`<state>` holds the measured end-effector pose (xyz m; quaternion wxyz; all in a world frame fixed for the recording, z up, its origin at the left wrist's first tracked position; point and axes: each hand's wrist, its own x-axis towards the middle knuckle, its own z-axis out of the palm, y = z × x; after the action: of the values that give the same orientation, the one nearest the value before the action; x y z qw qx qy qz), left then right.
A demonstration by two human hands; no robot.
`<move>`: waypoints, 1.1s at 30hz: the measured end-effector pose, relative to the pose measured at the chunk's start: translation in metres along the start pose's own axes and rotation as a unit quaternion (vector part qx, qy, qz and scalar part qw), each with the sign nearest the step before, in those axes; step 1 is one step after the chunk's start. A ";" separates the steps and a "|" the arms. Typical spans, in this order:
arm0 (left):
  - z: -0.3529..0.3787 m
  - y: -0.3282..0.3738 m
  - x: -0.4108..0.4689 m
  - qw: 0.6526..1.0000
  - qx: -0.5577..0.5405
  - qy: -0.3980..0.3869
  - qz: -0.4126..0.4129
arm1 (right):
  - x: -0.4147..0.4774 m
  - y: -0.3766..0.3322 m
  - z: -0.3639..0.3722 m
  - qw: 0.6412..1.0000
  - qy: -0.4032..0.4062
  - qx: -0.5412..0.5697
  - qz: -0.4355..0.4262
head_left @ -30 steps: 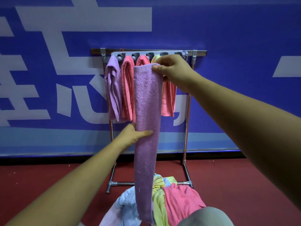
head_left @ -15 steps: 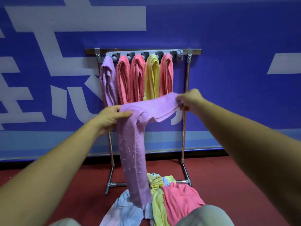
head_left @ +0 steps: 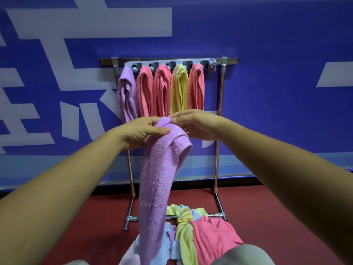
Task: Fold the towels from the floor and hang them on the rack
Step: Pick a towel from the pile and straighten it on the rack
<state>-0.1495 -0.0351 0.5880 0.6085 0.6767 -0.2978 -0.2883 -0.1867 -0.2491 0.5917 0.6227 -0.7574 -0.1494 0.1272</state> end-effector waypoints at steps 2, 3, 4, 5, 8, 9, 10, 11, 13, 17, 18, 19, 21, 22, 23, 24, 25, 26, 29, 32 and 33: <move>0.000 -0.001 -0.001 1.000 -0.007 0.006 0.000 | -0.003 -0.004 0.001 0.999 -0.004 -0.047 0.012; -0.001 -0.002 -0.001 1.000 -0.004 0.004 0.001 | -0.004 -0.006 0.003 0.997 0.003 -0.071 0.017; -0.001 -0.004 -0.001 1.000 -0.001 0.000 0.000 | -0.006 -0.009 0.003 0.995 0.017 -0.097 0.016; -0.001 -0.006 -0.001 1.000 -0.002 0.000 0.001 | -0.007 -0.012 0.001 0.992 0.035 -0.122 0.011; -0.004 -0.020 0.002 1.000 0.001 0.006 -0.019 | -0.012 -0.021 -0.006 0.986 0.075 -0.147 -0.014; -0.005 -0.027 0.002 0.999 0.011 0.002 -0.032 | -0.013 -0.023 -0.010 0.986 0.095 -0.131 -0.024; -0.005 -0.032 0.000 0.999 0.021 -0.008 -0.043 | -0.014 -0.023 -0.015 0.985 0.128 -0.106 -0.036; -0.006 -0.039 -0.002 0.998 0.031 -0.017 -0.053 | -0.016 -0.023 -0.021 0.982 0.165 -0.075 -0.046; -0.010 -0.052 -0.002 0.997 0.040 -0.026 -0.060 | -0.020 -0.022 -0.034 0.976 0.211 -0.021 -0.051; -0.008 -0.038 0.006 1.000 -0.019 0.005 -0.014 | -0.034 -0.011 -0.055 0.985 0.171 -0.012 0.005; -0.005 -0.031 0.010 1.000 -0.024 0.016 0.000 | -0.036 -0.008 -0.059 0.985 0.170 -0.015 0.013; -0.002 -0.021 0.014 0.999 -0.027 0.016 0.016 | -0.038 -0.004 -0.063 0.985 0.172 -0.017 0.019; 0.003 -0.005 0.028 0.998 -0.045 0.010 0.036 | -0.039 0.002 -0.069 0.987 0.158 -0.013 0.029; 0.009 0.005 0.033 0.998 -0.047 0.007 0.044 | -0.038 0.004 -0.071 0.989 0.144 -0.003 0.029; 0.013 0.016 0.038 0.997 -0.043 0.003 0.056 | -0.037 0.007 -0.074 0.992 0.126 0.005 0.027; 0.016 0.024 0.044 0.997 -0.036 -0.011 0.070 | -0.035 0.008 -0.075 0.994 0.103 0.022 0.027; 0.017 0.031 0.051 0.996 -0.029 -0.021 0.077 | -0.033 0.009 -0.074 0.996 0.075 0.035 0.023; 0.018 0.037 0.059 0.996 -0.019 -0.031 0.082 | -0.031 0.009 -0.073 0.998 0.046 0.048 0.019; 0.020 0.049 0.081 0.996 -0.007 -0.043 0.081 | -0.023 0.009 -0.076 0.998 0.042 0.053 -0.004; 0.019 0.056 0.101 0.996 0.006 -0.054 0.072 | -0.023 0.000 -0.093 0.993 0.084 0.061 -0.052; 0.018 0.058 0.107 0.996 0.012 -0.056 0.068 | -0.025 -0.004 -0.102 0.991 0.091 0.065 -0.069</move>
<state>-0.0960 -0.1327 0.6410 0.6010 0.6451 -0.3798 -0.2799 -0.1715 -0.3501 0.6156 0.6887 -0.7119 -0.1357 0.0238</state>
